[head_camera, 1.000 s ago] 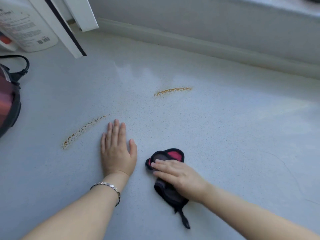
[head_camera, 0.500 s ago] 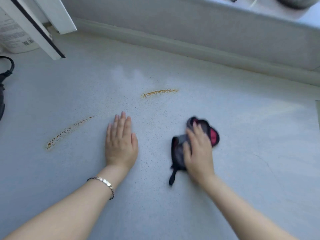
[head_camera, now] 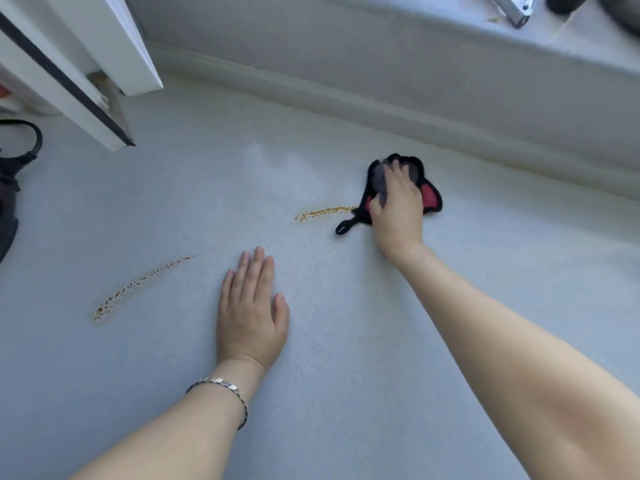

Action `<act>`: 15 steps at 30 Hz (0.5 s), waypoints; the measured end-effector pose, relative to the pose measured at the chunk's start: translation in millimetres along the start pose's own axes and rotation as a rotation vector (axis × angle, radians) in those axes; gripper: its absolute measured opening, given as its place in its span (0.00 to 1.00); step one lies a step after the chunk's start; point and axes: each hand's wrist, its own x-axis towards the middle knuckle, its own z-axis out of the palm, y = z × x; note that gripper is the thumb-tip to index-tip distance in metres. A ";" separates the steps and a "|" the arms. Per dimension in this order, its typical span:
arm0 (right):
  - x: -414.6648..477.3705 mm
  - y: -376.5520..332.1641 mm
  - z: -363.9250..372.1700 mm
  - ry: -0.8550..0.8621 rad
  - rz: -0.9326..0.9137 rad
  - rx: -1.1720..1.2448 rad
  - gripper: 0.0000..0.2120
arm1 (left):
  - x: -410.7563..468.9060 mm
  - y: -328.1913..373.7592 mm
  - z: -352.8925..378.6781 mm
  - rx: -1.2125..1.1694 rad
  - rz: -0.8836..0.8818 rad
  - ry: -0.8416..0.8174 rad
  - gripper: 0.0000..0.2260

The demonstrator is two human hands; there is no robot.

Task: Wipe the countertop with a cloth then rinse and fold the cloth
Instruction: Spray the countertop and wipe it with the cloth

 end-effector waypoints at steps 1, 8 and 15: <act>-21.0 -10.1 9.6 -0.081 -0.154 0.034 0.25 | -0.6 0.1 -0.1 -0.002 -0.001 -0.002 0.24; 7.8 29.6 -22.4 -0.242 -0.443 0.007 0.24 | 2.1 0.2 -0.1 -0.018 0.017 0.022 0.23; -33.4 -8.2 8.6 -0.160 -0.319 0.010 0.24 | 2.2 -0.5 -0.2 -0.022 0.018 0.011 0.23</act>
